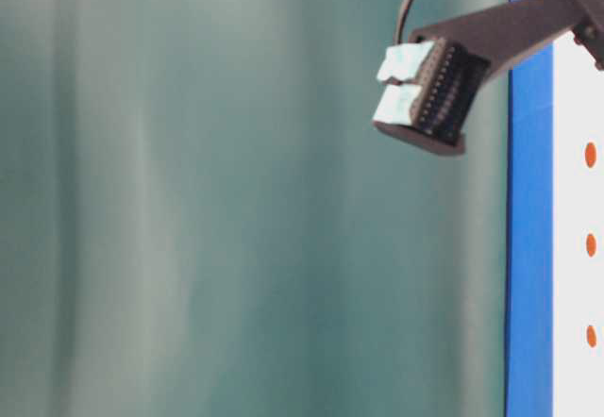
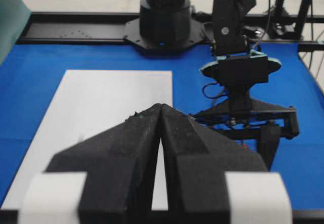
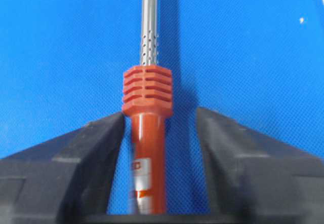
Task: Touch the tip of the soldering iron to the mark.
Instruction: 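Close the right gripper on the red handle and lift the iron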
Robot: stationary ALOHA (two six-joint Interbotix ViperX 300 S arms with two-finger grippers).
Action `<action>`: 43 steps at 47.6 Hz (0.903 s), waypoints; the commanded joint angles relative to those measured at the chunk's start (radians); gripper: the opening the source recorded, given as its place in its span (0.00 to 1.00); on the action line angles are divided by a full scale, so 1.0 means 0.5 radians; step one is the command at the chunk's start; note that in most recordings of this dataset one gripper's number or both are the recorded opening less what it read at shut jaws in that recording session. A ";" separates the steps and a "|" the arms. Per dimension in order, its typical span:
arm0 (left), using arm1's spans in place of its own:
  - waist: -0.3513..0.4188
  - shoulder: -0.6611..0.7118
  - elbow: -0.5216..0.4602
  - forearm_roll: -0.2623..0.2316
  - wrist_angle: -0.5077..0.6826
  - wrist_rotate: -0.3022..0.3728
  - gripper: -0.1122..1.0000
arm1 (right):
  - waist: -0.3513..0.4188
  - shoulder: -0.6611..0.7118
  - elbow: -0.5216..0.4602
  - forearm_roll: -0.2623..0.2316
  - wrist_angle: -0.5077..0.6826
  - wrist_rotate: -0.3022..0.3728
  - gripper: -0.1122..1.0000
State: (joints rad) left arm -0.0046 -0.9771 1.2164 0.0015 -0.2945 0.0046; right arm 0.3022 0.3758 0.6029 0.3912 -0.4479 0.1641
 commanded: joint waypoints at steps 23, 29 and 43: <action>-0.003 0.006 -0.021 0.003 -0.021 0.009 0.10 | -0.003 -0.110 -0.031 -0.043 0.117 -0.018 0.16; 0.000 0.009 -0.021 0.003 -0.018 0.009 0.10 | -0.015 -0.218 -0.031 -0.043 0.227 -0.089 0.16; 0.000 0.006 -0.021 0.003 -0.018 0.003 0.10 | -0.083 -0.650 -0.077 -0.043 0.724 -0.301 0.16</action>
State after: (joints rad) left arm -0.0046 -0.9771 1.2164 0.0015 -0.2945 0.0077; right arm 0.2684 0.1350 0.5952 0.3728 -0.1350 0.0307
